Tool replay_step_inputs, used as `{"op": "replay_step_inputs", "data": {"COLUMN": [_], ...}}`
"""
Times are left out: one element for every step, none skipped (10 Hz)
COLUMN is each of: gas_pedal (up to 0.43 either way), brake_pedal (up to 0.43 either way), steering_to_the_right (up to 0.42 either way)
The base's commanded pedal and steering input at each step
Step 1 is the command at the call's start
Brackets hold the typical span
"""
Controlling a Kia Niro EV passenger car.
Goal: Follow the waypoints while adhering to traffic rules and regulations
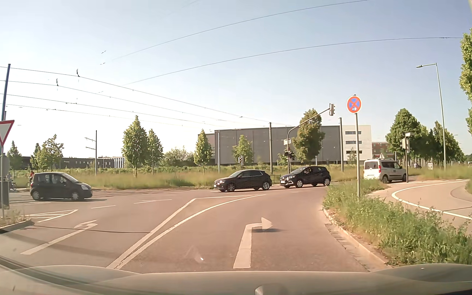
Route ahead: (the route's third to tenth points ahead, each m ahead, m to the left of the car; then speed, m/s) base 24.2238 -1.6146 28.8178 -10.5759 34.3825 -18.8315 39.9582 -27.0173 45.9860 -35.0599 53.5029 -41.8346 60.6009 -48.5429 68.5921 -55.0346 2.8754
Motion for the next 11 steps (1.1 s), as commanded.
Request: {"op": "replay_step_inputs", "data": {"gas_pedal": [0.138,0.130,0.087,0.000,0.000,0.000,0.000,0.000,0.000,0.000,0.000], "brake_pedal": [0.000,0.000,0.000,0.000,0.000,0.000,0.000,0.000,0.000,0.000,0.000], "steering_to_the_right": [-0.003,-0.003,-0.004,-0.004,-0.004,-0.004,0.000,0.004,0.007,0.009,0.011]}}
